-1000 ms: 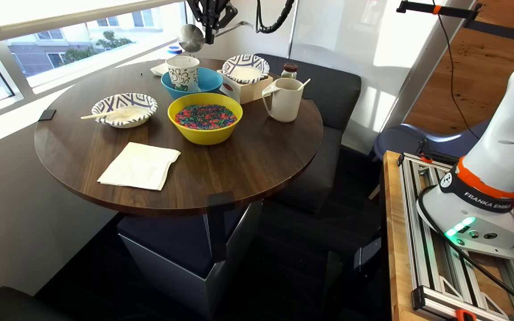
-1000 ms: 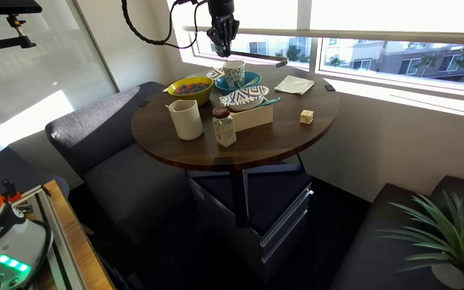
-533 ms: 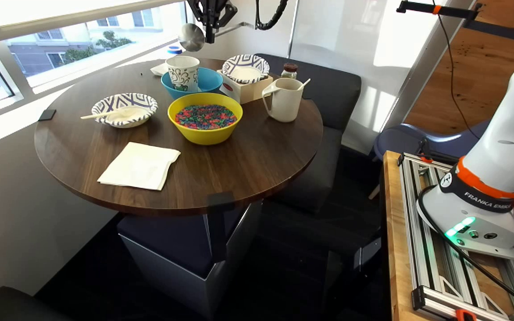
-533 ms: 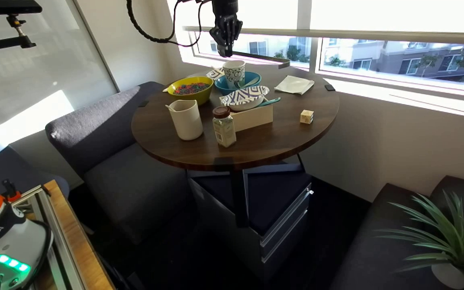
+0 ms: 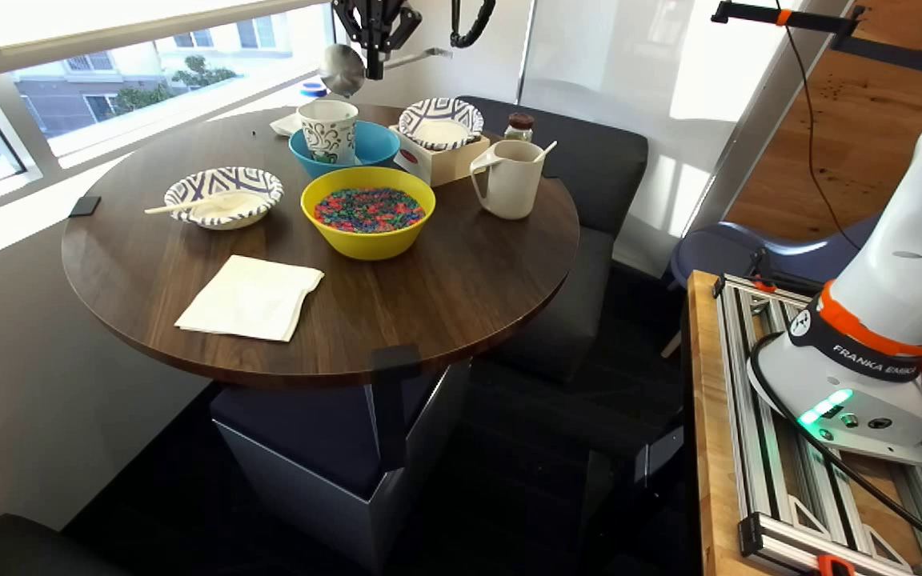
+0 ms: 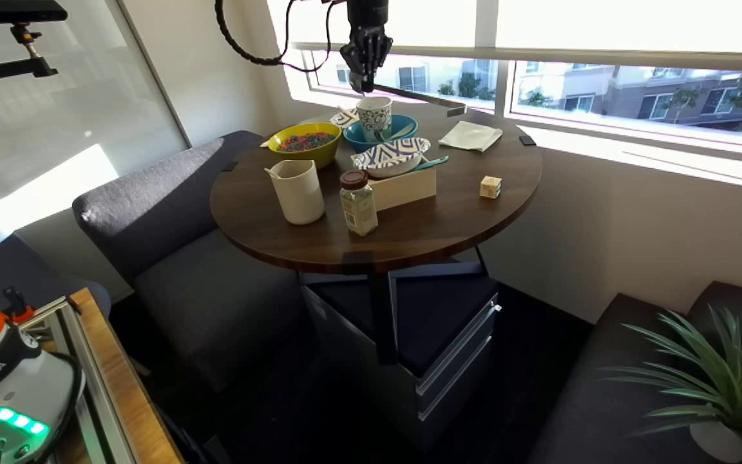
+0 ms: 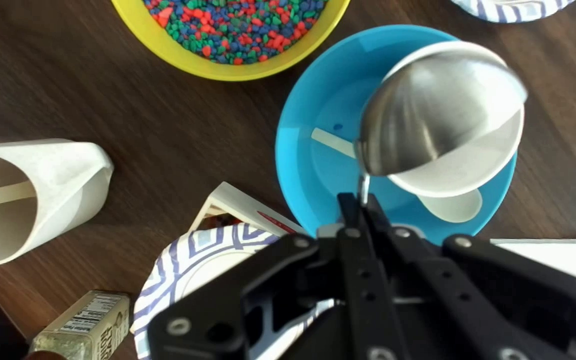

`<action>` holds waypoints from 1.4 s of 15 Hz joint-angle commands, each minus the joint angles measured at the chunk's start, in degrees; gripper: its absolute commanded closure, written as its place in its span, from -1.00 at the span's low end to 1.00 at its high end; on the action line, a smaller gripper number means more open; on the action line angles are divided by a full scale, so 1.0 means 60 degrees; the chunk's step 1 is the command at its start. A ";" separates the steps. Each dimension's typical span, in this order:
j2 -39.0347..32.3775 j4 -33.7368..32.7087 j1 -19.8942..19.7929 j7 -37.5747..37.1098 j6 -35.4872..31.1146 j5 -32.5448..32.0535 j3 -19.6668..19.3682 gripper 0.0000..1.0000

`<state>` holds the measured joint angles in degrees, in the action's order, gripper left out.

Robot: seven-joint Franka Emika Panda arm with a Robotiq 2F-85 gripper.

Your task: Use the silver ladle to place cereal from the yellow bowl into the coffee cup.

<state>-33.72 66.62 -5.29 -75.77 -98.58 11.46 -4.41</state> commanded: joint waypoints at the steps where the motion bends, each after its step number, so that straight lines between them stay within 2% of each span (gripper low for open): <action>1: -0.0783 -0.1453 -0.0191 -0.0035 0.1188 0.0396 0.0060 0.98; 13: -0.2703 -0.4459 -0.0686 -0.0579 0.3236 0.1053 0.0338 0.98; 21: -0.3228 -0.5334 -0.0824 -0.1426 0.3685 0.1433 0.0450 0.98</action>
<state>-50.58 38.88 -9.37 -81.96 -78.65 18.43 -2.53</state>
